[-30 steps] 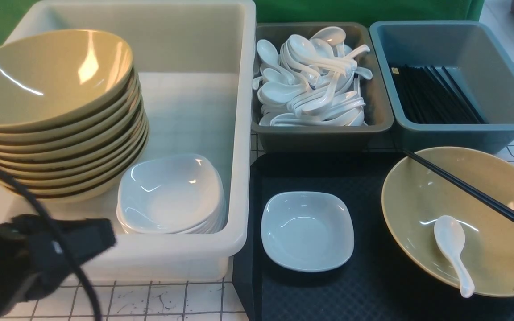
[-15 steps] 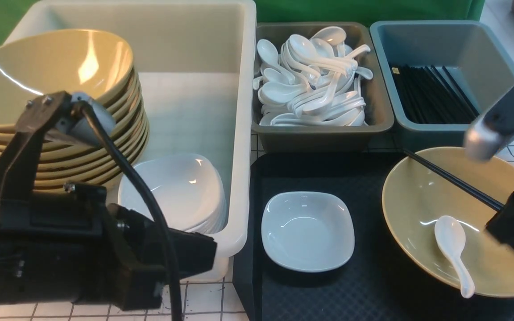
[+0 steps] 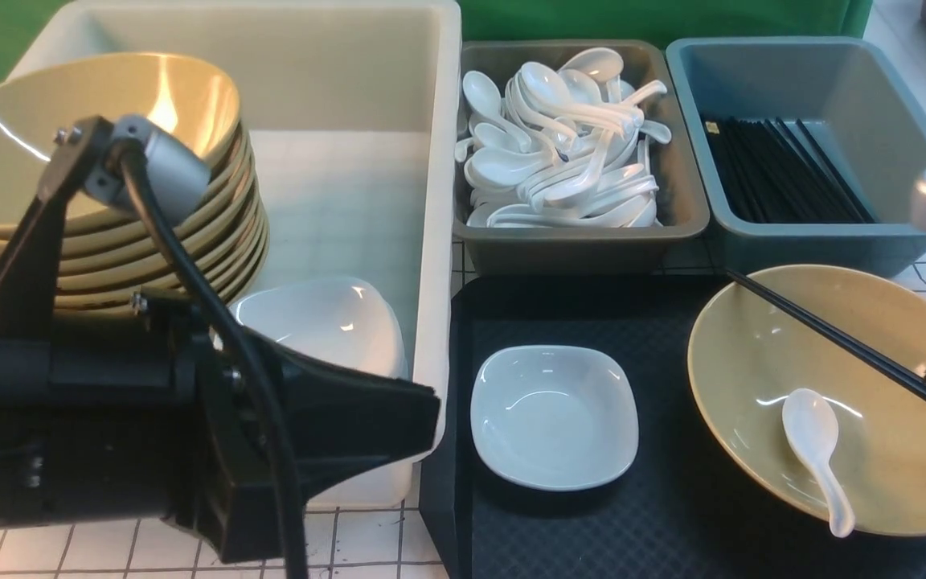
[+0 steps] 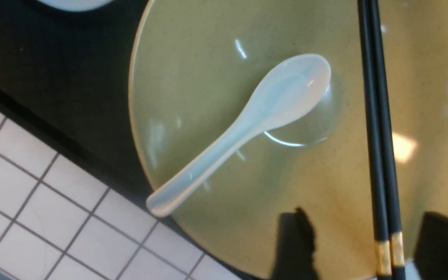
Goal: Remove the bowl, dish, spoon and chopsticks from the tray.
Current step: Use the right arm to grab the chopsticks
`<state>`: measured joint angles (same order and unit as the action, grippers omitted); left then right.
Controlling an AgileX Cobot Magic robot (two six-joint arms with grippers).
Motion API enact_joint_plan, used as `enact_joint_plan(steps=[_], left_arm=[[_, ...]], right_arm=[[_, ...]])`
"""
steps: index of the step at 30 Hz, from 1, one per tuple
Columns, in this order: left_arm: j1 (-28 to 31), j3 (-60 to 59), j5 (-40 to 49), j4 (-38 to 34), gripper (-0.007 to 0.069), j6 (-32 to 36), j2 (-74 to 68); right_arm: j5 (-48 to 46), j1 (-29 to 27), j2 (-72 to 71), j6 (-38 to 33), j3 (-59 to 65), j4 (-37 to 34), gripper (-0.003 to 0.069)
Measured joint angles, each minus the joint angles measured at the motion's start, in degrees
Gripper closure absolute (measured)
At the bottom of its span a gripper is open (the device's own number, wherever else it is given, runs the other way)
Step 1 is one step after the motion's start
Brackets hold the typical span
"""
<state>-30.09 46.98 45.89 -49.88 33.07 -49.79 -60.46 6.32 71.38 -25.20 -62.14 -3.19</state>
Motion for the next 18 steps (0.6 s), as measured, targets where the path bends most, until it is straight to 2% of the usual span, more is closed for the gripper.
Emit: enact_joint_plan(steps=[2, 7, 10, 18], left_arm=[[0.00, 0.00, 0.00, -1.78, 0.0626, 1.80, 0.00], [0.00, 0.00, -0.05, -2.84, 0.0626, 2.97, 0.00], [0.00, 0.00, -0.05, -2.84, 0.0626, 3.25, 0.00], [0.00, 0.00, 0.46, -2.84, 0.0626, 3.40, 0.00]], right_arm=[[0.15, 0.00, 1.75, -0.06, 0.00, 0.00, 0.0144], [0.70, 0.00, 6.46, -0.06, 0.00, 2.07, 0.0061], [3.00, 0.00, 9.30, -0.21, 0.00, 6.30, 0.0057], [8.54, 0.00, 16.32, -2.14, 0.00, 9.70, 0.0074]])
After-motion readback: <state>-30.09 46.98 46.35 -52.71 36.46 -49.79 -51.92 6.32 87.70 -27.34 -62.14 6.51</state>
